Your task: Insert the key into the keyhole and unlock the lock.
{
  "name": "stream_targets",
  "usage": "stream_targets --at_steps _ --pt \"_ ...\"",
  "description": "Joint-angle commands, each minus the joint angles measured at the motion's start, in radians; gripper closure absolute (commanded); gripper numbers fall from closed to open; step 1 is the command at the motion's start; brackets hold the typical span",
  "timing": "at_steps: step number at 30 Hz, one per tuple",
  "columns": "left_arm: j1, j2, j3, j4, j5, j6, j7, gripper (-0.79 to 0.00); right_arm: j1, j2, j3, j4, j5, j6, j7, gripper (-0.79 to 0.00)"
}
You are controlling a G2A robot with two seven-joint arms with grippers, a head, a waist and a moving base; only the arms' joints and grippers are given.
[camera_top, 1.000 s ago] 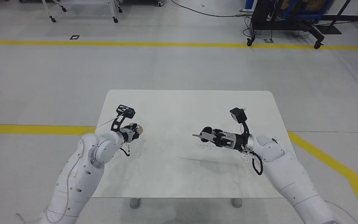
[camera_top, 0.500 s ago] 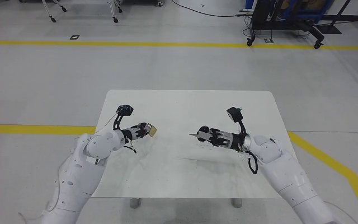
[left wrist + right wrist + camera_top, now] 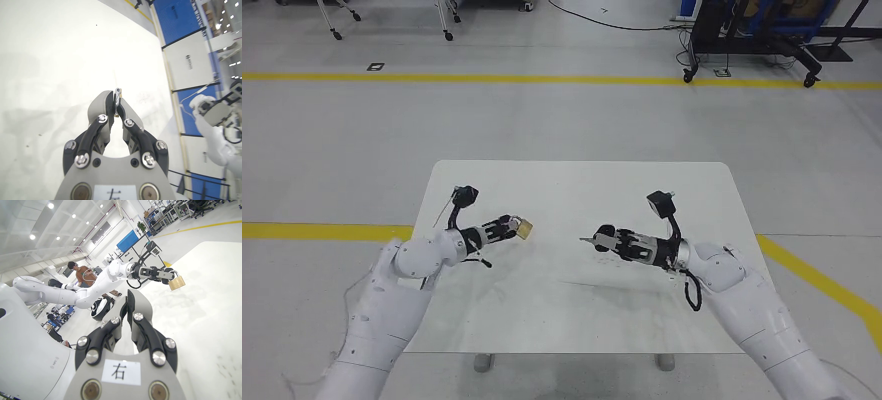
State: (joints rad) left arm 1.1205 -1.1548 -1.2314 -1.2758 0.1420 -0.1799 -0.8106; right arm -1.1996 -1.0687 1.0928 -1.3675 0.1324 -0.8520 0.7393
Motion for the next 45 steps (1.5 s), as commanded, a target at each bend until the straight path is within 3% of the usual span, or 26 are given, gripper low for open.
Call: stream_targets --at_steps 1,6,11,23,33,45 --pt "-0.02 -0.011 0.017 0.058 -0.111 -0.021 0.004 0.0 0.009 -0.007 -0.012 -0.018 -0.058 0.067 -0.061 0.0" --pt "-0.071 -0.042 0.066 0.158 -0.249 -0.14 0.085 0.0 0.062 -0.043 -0.072 -0.005 -0.102 0.088 -0.247 0.0" --pt "-0.109 -0.061 0.087 0.23 -0.337 -0.273 0.107 0.0 0.153 -0.081 -0.153 0.033 -0.129 0.134 -0.305 0.0" --pt "-0.127 -0.067 0.064 0.351 -0.58 -0.536 -0.08 0.0 0.223 -0.125 -0.201 0.085 -0.211 0.233 -0.447 0.0" --pt "-0.126 -0.066 0.06 0.353 -0.741 -0.585 -0.245 0.0 0.247 -0.186 -0.278 0.172 -0.282 0.245 -0.675 0.0" --pt "-0.104 -0.063 0.085 0.333 -0.765 -0.58 -0.249 0.0 0.3 -0.241 -0.324 0.276 -0.258 0.18 -0.683 0.0"
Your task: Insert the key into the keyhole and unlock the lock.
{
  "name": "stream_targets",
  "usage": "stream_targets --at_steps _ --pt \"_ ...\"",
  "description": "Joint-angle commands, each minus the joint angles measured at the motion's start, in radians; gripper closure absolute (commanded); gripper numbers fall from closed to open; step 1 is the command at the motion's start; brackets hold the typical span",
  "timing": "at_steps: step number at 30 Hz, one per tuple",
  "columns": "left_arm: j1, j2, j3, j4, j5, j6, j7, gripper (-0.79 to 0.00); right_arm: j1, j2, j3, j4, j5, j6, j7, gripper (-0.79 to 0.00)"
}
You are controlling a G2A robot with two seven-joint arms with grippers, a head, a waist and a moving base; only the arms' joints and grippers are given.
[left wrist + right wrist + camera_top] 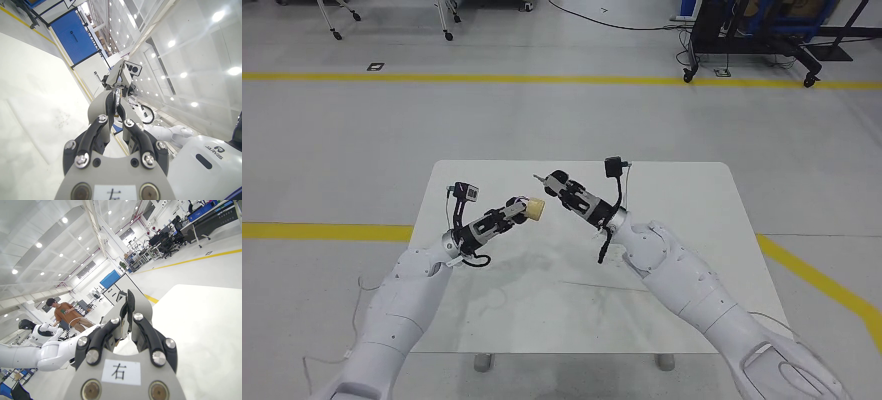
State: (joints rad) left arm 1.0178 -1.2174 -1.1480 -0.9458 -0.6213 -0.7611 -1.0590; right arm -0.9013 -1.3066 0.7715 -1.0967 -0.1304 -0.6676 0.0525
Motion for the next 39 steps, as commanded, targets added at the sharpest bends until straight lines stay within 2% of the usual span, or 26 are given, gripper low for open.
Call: stream_targets --at_steps 1,11,31,35,39 --pt "-0.003 0.0 0.003 0.006 -0.006 0.001 -0.001 0.0 0.004 -0.007 -0.006 0.012 0.013 -0.009 0.009 0.0" --pt "-0.021 -0.001 0.015 0.033 0.006 0.0 0.0 0.0 0.024 -0.04 -0.021 0.069 0.04 -0.057 0.037 0.0" --pt "-0.031 -0.004 0.022 0.055 0.025 0.005 0.012 0.0 0.026 -0.07 0.011 0.086 0.052 -0.068 0.099 0.0" --pt "-0.028 -0.002 0.011 0.066 0.012 0.049 0.023 0.0 0.028 -0.068 0.04 0.078 0.031 -0.066 0.08 0.0" --pt "-0.037 0.003 0.001 0.084 0.006 0.144 0.015 0.0 0.012 -0.053 0.095 0.034 -0.015 -0.063 0.062 0.0"
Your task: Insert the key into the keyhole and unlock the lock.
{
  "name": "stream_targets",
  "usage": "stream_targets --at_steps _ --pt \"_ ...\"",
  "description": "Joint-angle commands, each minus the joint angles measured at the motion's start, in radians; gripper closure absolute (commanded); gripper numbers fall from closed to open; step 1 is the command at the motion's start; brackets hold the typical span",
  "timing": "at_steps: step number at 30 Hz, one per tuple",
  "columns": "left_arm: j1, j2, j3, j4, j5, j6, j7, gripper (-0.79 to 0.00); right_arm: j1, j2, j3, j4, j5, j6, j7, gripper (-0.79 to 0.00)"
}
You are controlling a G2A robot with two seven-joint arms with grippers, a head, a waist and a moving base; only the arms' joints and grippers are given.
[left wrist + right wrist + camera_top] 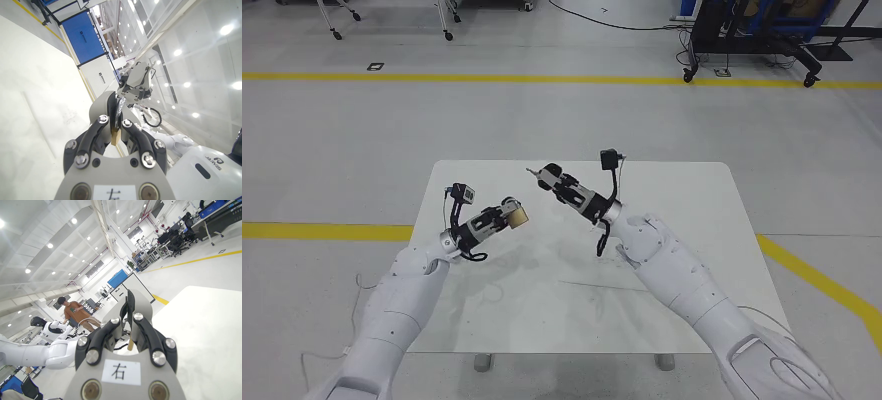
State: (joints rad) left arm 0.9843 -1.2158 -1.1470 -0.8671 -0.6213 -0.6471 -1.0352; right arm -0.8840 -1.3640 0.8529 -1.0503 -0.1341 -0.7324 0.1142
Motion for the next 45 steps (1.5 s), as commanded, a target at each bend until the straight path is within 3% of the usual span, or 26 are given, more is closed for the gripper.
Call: stream_targets --at_steps 1,9,12,15,19,26,28,40,45 --pt "-0.011 0.003 0.002 0.006 0.021 0.054 -0.022 0.0 -0.015 0.01 0.028 -0.028 -0.026 0.013 0.008 0.0" --pt "-0.006 0.003 0.005 0.0 0.029 0.065 -0.013 0.0 -0.024 0.016 0.042 -0.048 -0.042 0.031 0.023 0.0" --pt "0.018 -0.005 0.012 -0.031 -0.04 0.182 0.041 0.0 -0.027 0.016 0.043 -0.052 -0.04 0.032 0.022 0.0" --pt "0.011 -0.017 0.035 -0.031 -0.099 0.355 0.081 0.0 -0.058 0.019 0.057 -0.096 -0.039 0.075 0.019 0.0" --pt "-0.047 -0.037 0.09 -0.003 -0.098 0.523 0.101 0.0 -0.121 0.035 0.101 -0.178 -0.062 0.14 0.042 0.0" --pt "-0.152 -0.089 0.178 0.093 -0.124 0.559 0.061 0.0 -0.267 0.082 0.25 -0.436 -0.036 0.284 0.172 0.0" --pt "-0.178 -0.097 0.199 0.124 -0.11 0.566 0.033 0.0 -0.267 0.082 0.25 -0.436 -0.036 0.284 0.172 0.0" --pt "-0.178 -0.097 0.199 0.124 -0.11 0.566 0.033 0.0 -0.27 0.082 0.251 -0.436 -0.034 0.289 0.169 0.0" --pt "-0.16 -0.095 0.182 0.084 -0.118 0.554 0.082 0.0 -0.306 0.081 0.257 -0.48 0.126 0.449 0.242 0.0"
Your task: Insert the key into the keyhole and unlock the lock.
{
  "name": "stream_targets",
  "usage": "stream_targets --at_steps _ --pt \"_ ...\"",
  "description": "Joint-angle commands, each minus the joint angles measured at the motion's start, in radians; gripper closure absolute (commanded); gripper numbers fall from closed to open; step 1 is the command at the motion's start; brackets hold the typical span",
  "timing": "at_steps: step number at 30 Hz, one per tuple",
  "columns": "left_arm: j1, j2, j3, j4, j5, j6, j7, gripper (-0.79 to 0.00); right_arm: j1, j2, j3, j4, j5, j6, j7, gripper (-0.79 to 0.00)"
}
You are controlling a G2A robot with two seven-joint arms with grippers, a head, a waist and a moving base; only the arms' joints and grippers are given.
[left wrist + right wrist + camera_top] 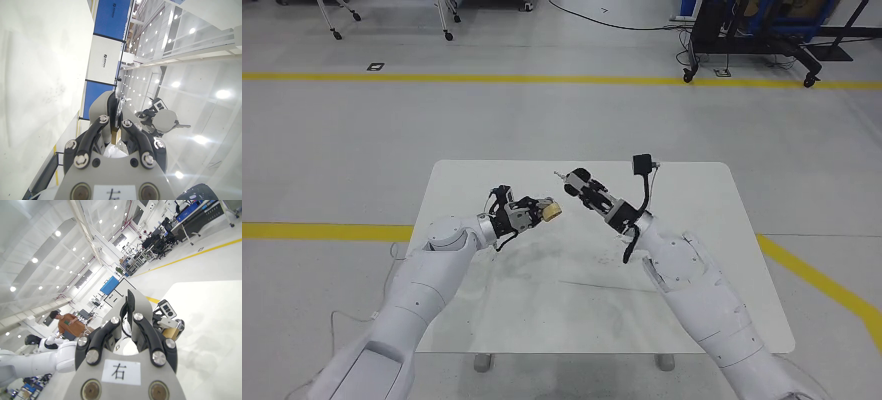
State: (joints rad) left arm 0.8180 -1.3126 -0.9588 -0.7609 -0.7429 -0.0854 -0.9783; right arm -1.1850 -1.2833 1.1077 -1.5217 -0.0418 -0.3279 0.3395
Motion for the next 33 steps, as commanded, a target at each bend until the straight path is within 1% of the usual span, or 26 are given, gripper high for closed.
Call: stream_targets --at_steps 1,3,6,9,11,16,24,30,33 --pt "0.009 0.005 -0.012 -0.031 0.024 -0.01 0.049 0.0 -0.01 0.001 0.007 -0.023 0.045 0.093 0.029 0.0" --pt "0.025 0.008 -0.028 -0.045 0.016 0.002 0.093 0.0 -0.033 0.001 0.014 -0.058 0.075 0.182 0.025 0.0" --pt "0.038 0.01 -0.04 -0.072 0.025 0.014 0.143 0.0 -0.068 -0.001 0.012 -0.093 0.135 0.279 0.018 0.0" --pt "0.05 0.011 -0.044 -0.095 0.047 0.02 0.185 0.0 -0.078 -0.004 0.002 -0.077 0.135 0.351 -0.008 0.0" --pt "0.057 0.011 -0.049 -0.11 0.052 0.017 0.205 0.0 -0.077 -0.008 -0.006 -0.064 0.149 0.376 -0.023 0.0" --pt "0.069 0.012 -0.06 -0.129 0.056 0.031 0.209 0.0 -0.067 -0.017 -0.037 -0.038 0.147 0.415 -0.049 0.0" --pt "0.081 0.014 -0.077 -0.147 0.073 0.045 0.216 0.0 -0.057 -0.03 -0.068 -0.013 0.151 0.41 -0.082 0.0" --pt "0.091 0.016 -0.085 -0.169 0.113 0.052 0.26 0.0 -0.056 -0.035 -0.074 -0.008 0.15 0.415 -0.089 0.0" --pt "0.098 0.017 -0.089 -0.18 0.118 0.058 0.265 0.0 -0.055 -0.038 -0.077 -0.004 0.15 0.418 -0.089 0.0"
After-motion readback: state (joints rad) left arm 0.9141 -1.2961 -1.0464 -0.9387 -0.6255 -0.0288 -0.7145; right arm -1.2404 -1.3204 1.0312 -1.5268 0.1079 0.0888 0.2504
